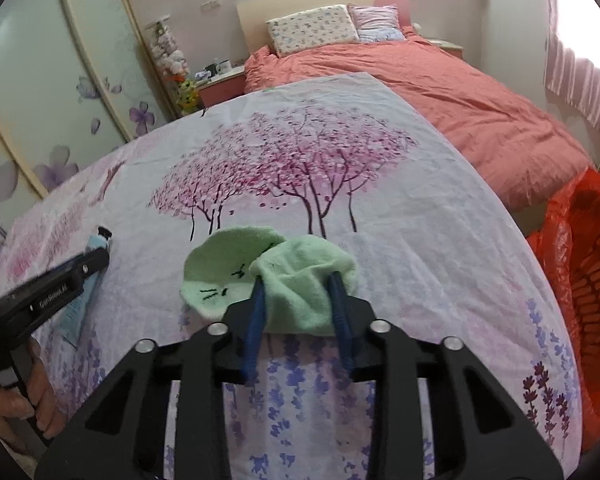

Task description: Collect trash

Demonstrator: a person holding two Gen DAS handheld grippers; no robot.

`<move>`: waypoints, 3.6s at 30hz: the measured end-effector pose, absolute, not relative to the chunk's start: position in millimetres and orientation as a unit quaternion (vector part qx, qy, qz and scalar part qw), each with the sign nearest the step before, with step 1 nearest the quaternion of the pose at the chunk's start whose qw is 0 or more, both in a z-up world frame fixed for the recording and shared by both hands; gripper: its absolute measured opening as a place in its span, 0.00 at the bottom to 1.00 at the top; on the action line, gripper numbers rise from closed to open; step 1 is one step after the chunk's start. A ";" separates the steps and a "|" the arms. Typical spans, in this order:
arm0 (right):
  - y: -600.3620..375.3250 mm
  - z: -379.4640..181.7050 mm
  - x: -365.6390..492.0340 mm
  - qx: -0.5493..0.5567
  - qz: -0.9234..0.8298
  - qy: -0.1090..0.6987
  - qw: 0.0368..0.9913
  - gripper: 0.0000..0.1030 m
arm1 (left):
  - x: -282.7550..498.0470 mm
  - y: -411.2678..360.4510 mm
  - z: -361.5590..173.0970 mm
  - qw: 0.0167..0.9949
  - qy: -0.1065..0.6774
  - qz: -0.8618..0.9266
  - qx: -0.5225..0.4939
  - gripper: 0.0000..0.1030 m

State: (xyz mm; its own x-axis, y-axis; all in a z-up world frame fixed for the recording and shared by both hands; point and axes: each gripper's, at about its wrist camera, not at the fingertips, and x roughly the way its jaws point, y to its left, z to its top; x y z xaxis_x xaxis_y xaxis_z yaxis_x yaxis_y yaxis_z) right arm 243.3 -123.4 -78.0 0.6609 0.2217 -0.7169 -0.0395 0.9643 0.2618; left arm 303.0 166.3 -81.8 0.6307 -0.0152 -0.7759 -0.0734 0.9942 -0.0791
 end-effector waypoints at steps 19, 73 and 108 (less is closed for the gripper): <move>-119.8 -64.2 232.2 0.094 0.082 0.381 0.916 0.08 | 287.9 175.9 -77.9 0.904 0.418 0.018 -0.085 0.27; -348.0 0.2 121.2 0.221 -0.097 0.212 0.947 0.07 | 196.7 -134.9 19.1 0.887 0.339 -0.313 -0.011 0.27; -356.0 4.5 77.6 0.174 -0.145 0.188 0.956 0.90 | 186.0 -106.6 0.6 0.917 0.329 -0.224 0.016 0.71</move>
State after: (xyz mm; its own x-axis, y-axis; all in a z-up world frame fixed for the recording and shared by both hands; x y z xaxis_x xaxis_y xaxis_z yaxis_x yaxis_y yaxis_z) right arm 77.6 -356.0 4.5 0.8871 -0.2124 -0.4099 0.3435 0.8969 0.2787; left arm 186.0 -106.6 0.6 0.6828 -0.4000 -0.6114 0.4212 0.8993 -0.1179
